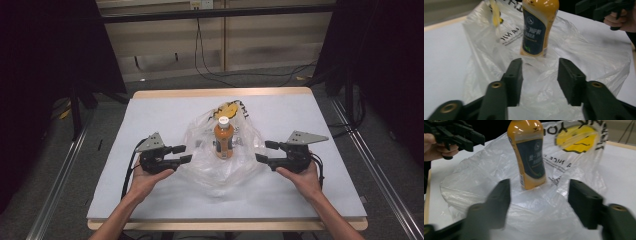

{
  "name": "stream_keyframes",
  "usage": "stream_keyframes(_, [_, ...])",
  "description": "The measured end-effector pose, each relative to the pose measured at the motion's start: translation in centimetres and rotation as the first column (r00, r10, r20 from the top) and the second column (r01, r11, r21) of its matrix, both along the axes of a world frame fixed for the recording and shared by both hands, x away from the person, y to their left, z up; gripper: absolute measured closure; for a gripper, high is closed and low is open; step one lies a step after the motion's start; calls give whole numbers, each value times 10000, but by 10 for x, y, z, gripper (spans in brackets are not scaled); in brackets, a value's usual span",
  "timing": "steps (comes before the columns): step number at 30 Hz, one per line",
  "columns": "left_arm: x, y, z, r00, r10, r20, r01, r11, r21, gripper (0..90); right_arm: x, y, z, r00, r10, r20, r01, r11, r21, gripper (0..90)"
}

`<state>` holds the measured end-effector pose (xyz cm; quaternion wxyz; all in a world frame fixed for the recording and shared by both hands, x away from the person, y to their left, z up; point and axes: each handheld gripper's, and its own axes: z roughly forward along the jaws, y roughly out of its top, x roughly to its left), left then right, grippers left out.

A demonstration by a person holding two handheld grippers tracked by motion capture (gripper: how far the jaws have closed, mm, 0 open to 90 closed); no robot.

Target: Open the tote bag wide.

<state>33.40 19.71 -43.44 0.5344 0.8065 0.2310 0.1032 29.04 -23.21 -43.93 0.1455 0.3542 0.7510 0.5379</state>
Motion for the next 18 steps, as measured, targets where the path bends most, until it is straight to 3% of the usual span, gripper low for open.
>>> stream_keyframes(4, [-7, 10, 0, 9989, 472, 39, -473, 9988, 145, 241, -14, -14, 4, 9973, -708, 192, 705, 9974, 134, 94])
stream_keyframes(8, [-16, 20, -4, 9975, 701, -3, -701, 9973, 201, 137, -26, -26, 6, 9911, -1290, 341, 1285, 9916, 155, 46])
stream_keyframes(11, [-22, 30, -6, 9944, 983, -387, -988, 9950, -115, 74, -36, -34, 5, 9858, -1637, 371, 1636, 9865, 51, 39])
stream_keyframes(13, [-26, 40, -9, 9911, 1305, -280, -1306, 9914, -44, 53, -43, -41, 3, 9832, -1782, 386, 1781, 9840, 54, 43])
stream_keyframes(15, [-29, 49, -14, 9868, 1590, -305, -1598, 9868, -264, 36, -49, -47, 0, 9766, -2119, 375, 2108, 9770, 305, 40])
stream_keyframes(18, [-31, 57, -16, 9824, 1859, -157, -1862, 9823, -202, 30, -50, -48, -3, 9756, -2179, 276, 2176, 9760, 132, 45])
